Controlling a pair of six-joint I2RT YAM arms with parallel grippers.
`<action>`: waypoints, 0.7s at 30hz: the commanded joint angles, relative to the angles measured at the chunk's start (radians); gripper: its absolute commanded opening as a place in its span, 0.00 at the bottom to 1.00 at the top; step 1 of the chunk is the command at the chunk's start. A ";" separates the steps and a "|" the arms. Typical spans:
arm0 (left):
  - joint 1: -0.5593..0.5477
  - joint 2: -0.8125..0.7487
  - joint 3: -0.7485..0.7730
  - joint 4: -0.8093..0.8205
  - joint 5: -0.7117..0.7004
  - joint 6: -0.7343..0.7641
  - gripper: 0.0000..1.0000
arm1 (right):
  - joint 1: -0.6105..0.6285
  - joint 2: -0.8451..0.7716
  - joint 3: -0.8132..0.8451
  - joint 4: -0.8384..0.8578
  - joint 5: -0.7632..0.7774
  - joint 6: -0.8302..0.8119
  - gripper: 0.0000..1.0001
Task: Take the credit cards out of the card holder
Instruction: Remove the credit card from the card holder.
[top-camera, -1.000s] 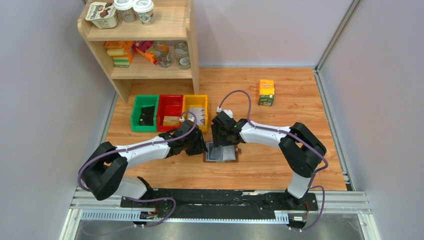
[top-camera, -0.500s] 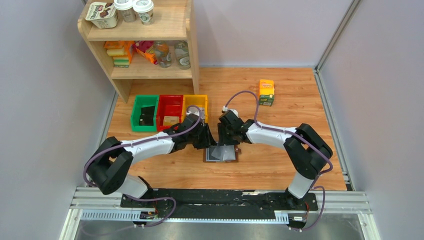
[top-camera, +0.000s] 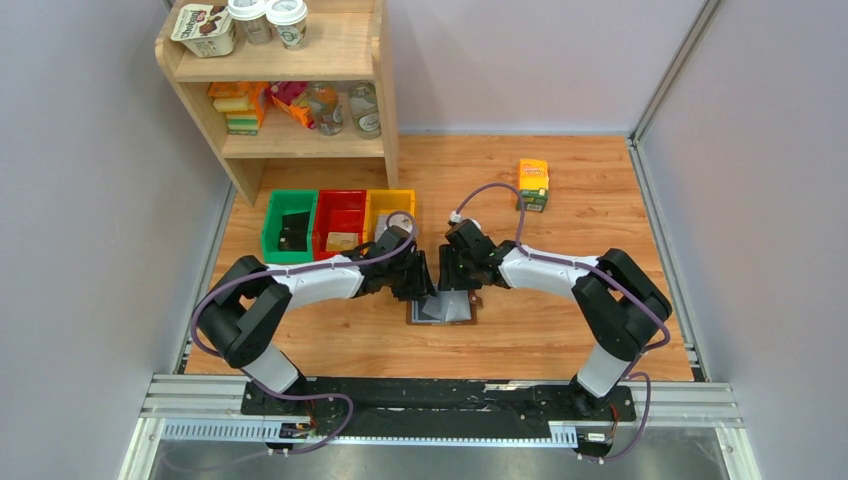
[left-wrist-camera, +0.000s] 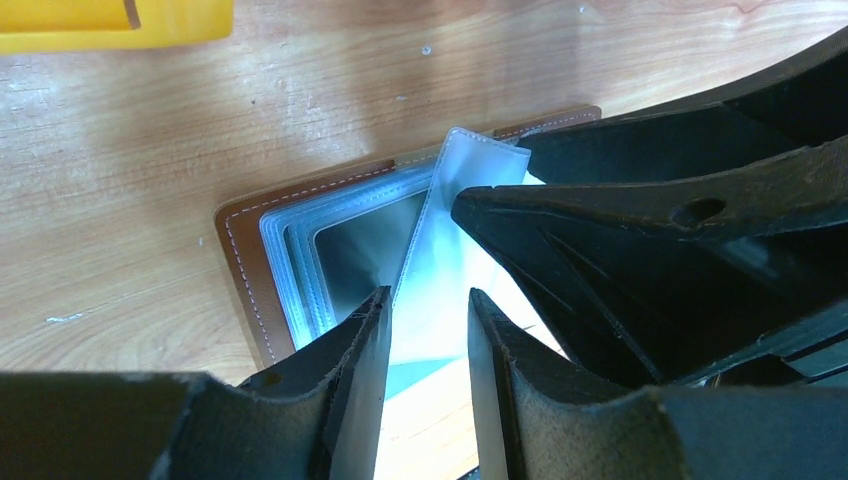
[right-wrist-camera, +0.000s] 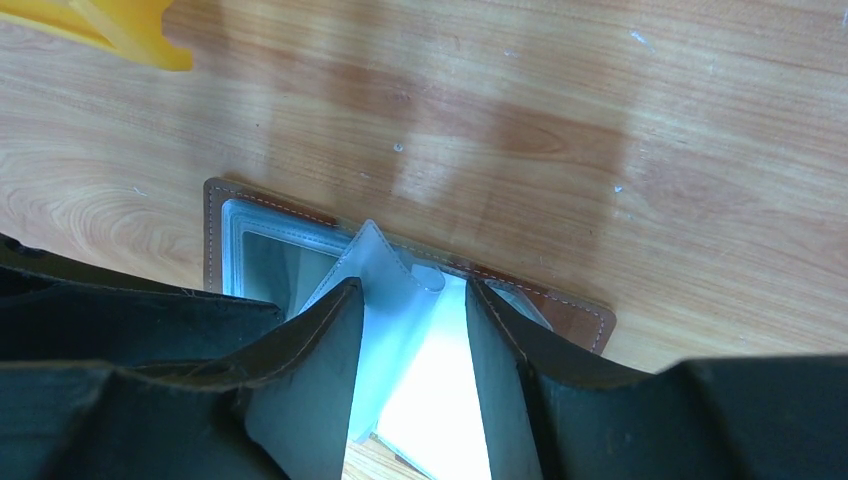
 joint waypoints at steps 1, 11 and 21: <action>-0.016 0.014 0.027 -0.070 0.006 0.040 0.43 | 0.005 0.051 -0.055 -0.020 -0.048 0.017 0.48; -0.038 0.053 0.052 -0.006 0.096 0.005 0.43 | -0.004 0.028 -0.085 0.020 -0.063 0.034 0.48; -0.053 0.095 0.052 0.103 0.142 -0.041 0.43 | -0.009 -0.072 -0.191 0.184 -0.091 0.072 0.63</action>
